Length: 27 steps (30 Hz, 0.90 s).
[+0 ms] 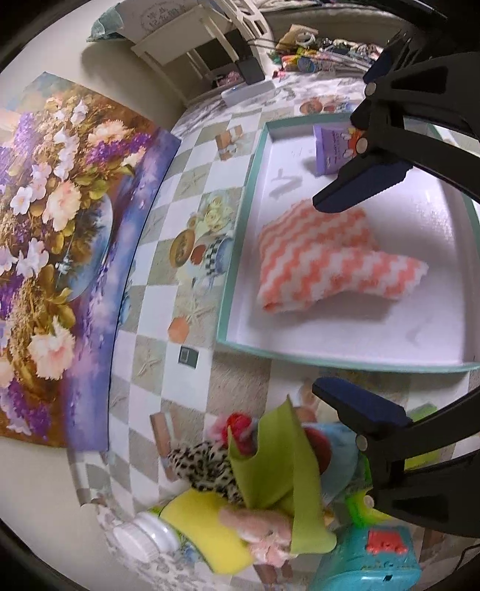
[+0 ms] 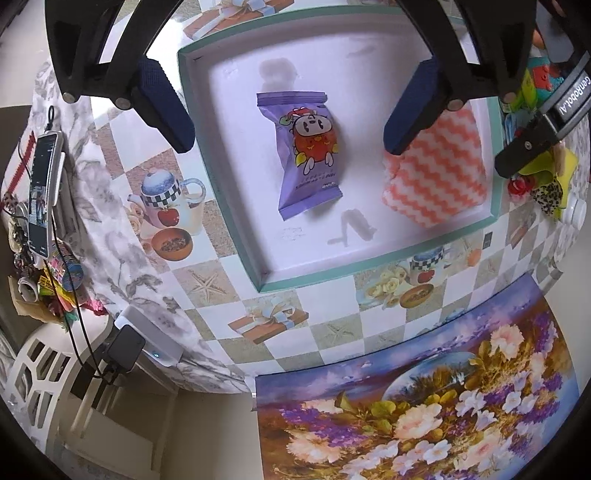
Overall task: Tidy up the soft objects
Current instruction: 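Withdraw both grippers from the tray back toward the pile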
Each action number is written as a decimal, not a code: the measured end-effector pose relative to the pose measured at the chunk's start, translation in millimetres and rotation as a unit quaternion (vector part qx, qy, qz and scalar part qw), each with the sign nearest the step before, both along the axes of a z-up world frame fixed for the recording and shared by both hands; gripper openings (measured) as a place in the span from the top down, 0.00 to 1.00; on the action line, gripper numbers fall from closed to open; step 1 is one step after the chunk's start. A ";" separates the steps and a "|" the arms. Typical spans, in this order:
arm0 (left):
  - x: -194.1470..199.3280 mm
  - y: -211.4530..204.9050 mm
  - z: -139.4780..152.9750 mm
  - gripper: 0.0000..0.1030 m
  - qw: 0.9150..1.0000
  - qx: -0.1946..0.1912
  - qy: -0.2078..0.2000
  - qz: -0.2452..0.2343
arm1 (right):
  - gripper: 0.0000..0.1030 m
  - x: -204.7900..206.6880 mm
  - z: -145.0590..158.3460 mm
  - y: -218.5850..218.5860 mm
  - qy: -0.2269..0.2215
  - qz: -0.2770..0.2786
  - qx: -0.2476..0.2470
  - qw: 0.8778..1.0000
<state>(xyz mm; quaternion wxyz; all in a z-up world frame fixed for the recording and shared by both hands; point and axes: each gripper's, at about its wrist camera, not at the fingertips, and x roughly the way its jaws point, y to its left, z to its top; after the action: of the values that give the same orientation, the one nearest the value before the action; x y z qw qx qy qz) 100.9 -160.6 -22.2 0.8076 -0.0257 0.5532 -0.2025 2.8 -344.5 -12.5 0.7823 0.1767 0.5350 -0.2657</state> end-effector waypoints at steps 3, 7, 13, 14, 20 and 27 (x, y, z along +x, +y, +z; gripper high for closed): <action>1.2 3.2 0.0 0.08 1.000 0.009 -0.010 0.004 | 0.00 0.0 -1.5 0.2 0.007 -0.004 -0.004 1.000; 1.6 5.6 3.5 0.02 0.999 0.019 -0.033 0.008 | 0.00 -0.5 -2.9 -0.3 0.012 -0.010 -0.003 1.000; 2.4 9.7 8.6 0.00 0.998 0.032 -0.058 0.014 | 0.00 -2.1 -1.7 2.2 0.020 -0.012 0.002 1.000; 2.8 10.8 10.1 0.00 0.997 0.032 -0.062 0.014 | 0.00 -2.1 -0.9 3.2 0.019 -0.011 0.003 1.000; 4.4 17.4 17.8 0.00 0.998 0.036 -0.056 -0.003 | 0.00 -1.1 4.8 11.7 0.012 -0.002 0.004 1.000; 8.2 43.9 40.6 0.00 0.991 0.092 -0.092 0.020 | 0.00 5.9 17.5 30.6 0.000 0.029 -0.021 0.999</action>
<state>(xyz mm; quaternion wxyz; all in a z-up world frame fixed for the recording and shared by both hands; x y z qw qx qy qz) 109.2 -116.7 18.5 0.8580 0.0561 0.4920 -0.1363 8.7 -313.9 5.0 0.7932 0.1447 0.5344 -0.2536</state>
